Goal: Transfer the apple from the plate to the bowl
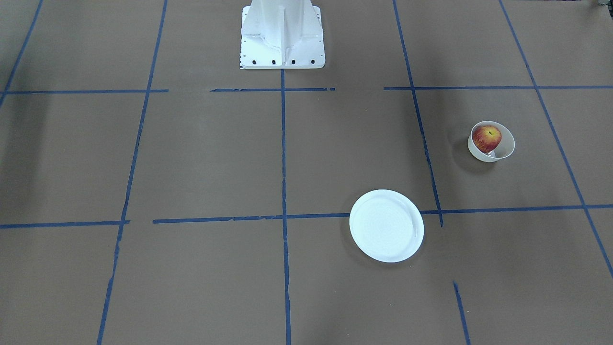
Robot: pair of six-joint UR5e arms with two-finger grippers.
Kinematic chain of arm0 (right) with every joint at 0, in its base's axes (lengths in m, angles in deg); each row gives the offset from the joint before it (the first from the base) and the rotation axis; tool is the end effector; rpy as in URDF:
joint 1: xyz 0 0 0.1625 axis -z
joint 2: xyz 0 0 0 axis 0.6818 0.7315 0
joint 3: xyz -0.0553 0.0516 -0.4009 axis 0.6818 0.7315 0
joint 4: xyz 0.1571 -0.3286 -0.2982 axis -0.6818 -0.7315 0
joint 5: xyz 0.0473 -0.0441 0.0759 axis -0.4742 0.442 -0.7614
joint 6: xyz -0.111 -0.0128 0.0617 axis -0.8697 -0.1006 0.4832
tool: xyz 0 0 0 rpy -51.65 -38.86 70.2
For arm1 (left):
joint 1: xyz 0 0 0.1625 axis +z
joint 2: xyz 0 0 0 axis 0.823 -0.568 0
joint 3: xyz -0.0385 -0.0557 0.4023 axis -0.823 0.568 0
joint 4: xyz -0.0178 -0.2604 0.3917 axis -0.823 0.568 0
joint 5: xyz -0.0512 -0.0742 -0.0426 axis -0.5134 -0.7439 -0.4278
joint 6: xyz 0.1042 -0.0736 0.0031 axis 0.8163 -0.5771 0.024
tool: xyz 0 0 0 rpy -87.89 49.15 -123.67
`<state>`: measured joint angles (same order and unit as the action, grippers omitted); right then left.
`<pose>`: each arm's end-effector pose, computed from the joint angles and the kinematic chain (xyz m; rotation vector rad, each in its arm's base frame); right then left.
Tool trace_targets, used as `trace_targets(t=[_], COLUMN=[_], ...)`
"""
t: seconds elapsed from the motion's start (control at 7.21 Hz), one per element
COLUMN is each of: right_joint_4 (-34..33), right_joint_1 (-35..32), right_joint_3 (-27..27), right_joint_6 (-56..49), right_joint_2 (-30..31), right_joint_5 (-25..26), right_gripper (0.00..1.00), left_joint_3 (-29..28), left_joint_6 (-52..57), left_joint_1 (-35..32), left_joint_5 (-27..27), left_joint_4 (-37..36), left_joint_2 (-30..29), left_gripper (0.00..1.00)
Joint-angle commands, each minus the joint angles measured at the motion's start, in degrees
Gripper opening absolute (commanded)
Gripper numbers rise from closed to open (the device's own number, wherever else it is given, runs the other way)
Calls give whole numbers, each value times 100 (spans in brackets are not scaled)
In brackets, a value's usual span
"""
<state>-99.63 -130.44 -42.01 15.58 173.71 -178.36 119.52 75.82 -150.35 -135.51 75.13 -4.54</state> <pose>0.0281 -0.5153 0.6152 -0.0410 -0.7005 -0.0423 -0.0880 -0.4981 0.6373 -0.0033 0.7738 0.0366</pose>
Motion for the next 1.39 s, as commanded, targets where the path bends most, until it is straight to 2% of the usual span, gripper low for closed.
trace_targets(t=[0.0, 1.25], right_joint_4=[0, 0], right_joint_1=[0, 0], right_joint_3=[-8, 1], right_joint_6=[1, 1], right_joint_2=[0, 0], right_joint_5=[0, 0], right_gripper=[100, 100], left_joint_3=[-168, -187], left_joint_6=[46, 54], left_joint_1=[-161, -163], left_joint_5=[-222, -294], left_joint_4=[-34, -8], left_joint_2=[9, -62], left_gripper=[100, 100])
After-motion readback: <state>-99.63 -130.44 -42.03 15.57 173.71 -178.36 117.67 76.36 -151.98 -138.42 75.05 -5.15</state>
